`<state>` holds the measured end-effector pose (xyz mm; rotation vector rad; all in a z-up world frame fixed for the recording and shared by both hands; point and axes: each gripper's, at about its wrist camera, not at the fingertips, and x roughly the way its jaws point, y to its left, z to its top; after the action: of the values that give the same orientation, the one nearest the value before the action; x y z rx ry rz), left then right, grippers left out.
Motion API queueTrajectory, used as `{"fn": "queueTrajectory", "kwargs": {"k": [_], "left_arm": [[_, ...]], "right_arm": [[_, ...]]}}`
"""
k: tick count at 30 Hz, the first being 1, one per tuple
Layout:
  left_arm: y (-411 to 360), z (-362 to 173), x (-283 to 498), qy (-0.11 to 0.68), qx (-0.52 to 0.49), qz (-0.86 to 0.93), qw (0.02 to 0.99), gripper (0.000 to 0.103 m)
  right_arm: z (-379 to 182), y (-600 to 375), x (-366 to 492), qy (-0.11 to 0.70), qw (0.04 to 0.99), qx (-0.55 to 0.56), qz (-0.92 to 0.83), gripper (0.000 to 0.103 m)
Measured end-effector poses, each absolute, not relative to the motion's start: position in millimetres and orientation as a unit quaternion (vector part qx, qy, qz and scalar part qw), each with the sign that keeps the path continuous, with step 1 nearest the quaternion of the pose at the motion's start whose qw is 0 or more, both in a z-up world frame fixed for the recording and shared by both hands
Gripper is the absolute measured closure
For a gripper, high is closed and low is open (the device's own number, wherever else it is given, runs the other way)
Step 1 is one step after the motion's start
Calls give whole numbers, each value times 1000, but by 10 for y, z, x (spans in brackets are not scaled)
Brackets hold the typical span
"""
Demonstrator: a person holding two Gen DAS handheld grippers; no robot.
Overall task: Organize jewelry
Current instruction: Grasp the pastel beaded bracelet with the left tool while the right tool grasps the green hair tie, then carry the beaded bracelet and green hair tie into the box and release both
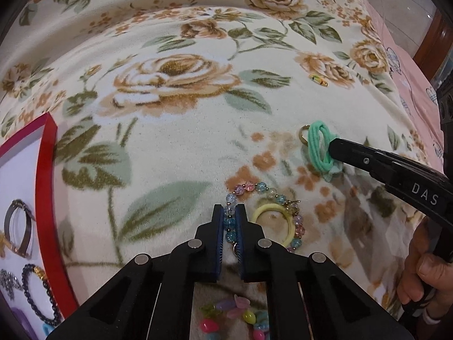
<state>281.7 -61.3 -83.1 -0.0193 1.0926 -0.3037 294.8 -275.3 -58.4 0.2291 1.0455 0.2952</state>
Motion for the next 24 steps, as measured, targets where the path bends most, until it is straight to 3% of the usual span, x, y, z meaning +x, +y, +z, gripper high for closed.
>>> {"fn": "queueTrajectory", "kwargs": {"k": [24], "left_arm": [[258,186,1650,427,-107,-137,887,97]], "right_arm": [[-155,-2338,2406,469,852,98,209,97]]}}
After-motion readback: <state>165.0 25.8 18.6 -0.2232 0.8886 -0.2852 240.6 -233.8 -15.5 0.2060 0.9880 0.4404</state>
